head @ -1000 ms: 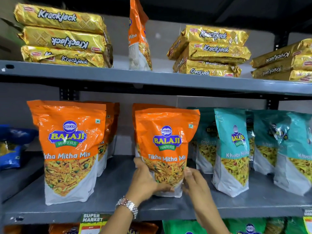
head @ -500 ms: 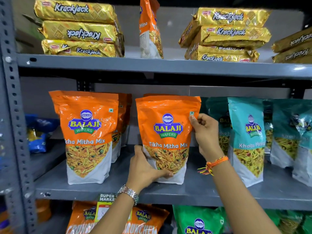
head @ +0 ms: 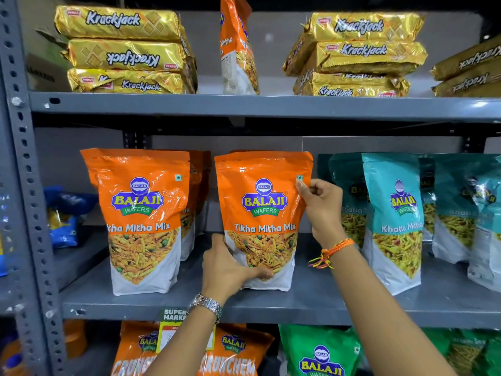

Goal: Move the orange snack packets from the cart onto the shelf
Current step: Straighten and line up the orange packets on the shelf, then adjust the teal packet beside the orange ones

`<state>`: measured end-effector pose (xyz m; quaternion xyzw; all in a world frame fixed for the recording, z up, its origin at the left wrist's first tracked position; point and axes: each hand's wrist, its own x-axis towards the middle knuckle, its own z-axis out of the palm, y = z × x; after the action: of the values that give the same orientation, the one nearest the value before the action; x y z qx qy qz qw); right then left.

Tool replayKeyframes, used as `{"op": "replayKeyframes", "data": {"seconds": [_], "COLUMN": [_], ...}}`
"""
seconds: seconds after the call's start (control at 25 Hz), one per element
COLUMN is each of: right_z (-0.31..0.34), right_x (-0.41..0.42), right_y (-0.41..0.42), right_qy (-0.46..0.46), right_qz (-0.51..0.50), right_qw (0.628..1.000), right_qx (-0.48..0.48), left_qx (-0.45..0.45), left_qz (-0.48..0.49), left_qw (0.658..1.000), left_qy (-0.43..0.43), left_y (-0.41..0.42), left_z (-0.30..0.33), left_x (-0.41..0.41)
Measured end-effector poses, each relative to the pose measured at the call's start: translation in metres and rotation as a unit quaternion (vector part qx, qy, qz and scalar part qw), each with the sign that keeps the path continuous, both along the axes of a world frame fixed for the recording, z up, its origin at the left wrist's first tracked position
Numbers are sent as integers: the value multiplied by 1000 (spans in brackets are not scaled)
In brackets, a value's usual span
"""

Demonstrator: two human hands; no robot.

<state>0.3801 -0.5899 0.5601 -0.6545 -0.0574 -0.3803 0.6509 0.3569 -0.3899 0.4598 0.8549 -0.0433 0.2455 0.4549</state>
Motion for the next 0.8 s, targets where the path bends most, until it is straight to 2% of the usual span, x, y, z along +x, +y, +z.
{"op": "replayKeyframes", "data": {"seconds": [0.28,0.52,0.6,0.68,0.72,0.8], "right_z": [1,-2,-16,-41,-54,-74], "right_x": [-1,-28,-47,-71,-82,-95], "right_y": [2,-11,-26,-52,-70,-118], "right_qy": [4,-5,-30,-54,-62,-67], "right_qz": [-16,-20,-47,-53,-57,-86], "right_qw": [1000,1000,998,997,996,992], "right_qx": [4,-23,-33,-27,-9,58], "left_qx": [-13,-38,-47,-47,-56,-101], "left_qz": [-20,-41,-16,60,91,93], "left_qw": [1000,998,997,990,982,961], "left_qy": [11,-15,-57,-117,-158,-241], "left_y": [-2,-4,-9,-21,-28,-52], "left_z": [-1,-8,-12,-19,-22,-25], "left_x": [2,-1,-8,-25,-36,-56]}}
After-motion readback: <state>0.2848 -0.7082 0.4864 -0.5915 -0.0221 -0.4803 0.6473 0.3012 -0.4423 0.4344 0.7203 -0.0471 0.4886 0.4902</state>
